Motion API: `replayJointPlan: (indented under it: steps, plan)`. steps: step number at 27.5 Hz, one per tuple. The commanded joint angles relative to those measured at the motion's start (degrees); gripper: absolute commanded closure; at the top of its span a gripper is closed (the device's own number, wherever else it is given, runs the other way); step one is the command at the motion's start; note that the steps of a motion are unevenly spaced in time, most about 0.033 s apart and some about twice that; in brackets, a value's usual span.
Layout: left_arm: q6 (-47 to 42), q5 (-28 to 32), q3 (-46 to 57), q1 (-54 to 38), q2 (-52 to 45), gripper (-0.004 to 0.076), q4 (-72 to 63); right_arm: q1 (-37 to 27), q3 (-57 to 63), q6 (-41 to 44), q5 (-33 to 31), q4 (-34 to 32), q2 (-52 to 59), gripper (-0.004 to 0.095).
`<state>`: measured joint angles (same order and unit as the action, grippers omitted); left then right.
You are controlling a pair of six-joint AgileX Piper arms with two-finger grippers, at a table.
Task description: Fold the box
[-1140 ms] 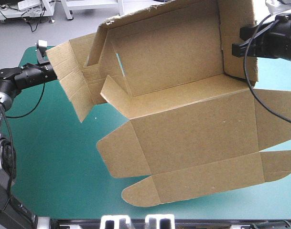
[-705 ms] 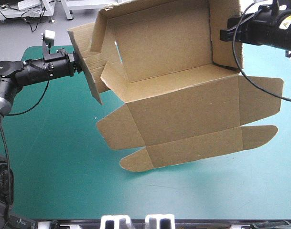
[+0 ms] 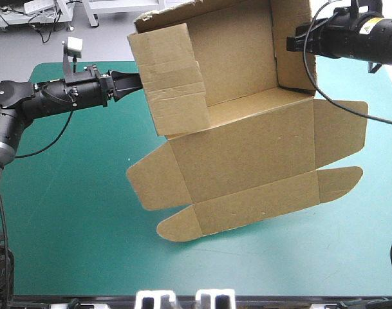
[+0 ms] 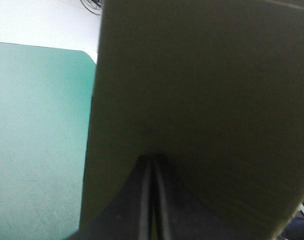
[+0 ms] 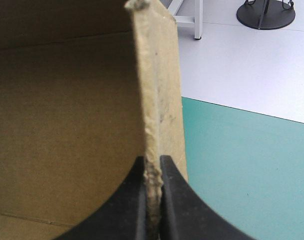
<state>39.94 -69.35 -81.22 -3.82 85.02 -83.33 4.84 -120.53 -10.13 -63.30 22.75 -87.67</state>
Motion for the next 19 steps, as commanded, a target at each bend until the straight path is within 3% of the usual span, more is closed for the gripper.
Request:
replayJointPlan:
  steps: [1,13,15,19]
  plan:
    - [0.1,-2.1,-1.8,2.0,-2.4,0.0734,-5.2,-0.3,-1.5,0.0,5.2,2.5,1.4,0.0927]
    - [1.8,-3.2,-1.8,2.6,-2.4,0.0706,-6.1,-0.3,-1.5,-0.4,5.3,1.9,0.5,0.0927]
    - [1.8,-3.8,-1.8,2.6,-2.4,0.0651,-6.2,-0.3,-1.5,-0.4,5.2,1.9,0.0,0.0927]
    - [3.0,-4.7,-1.8,2.6,-2.4,0.0467,-6.0,-0.3,-0.7,-0.4,5.4,2.0,-0.3,0.0927]
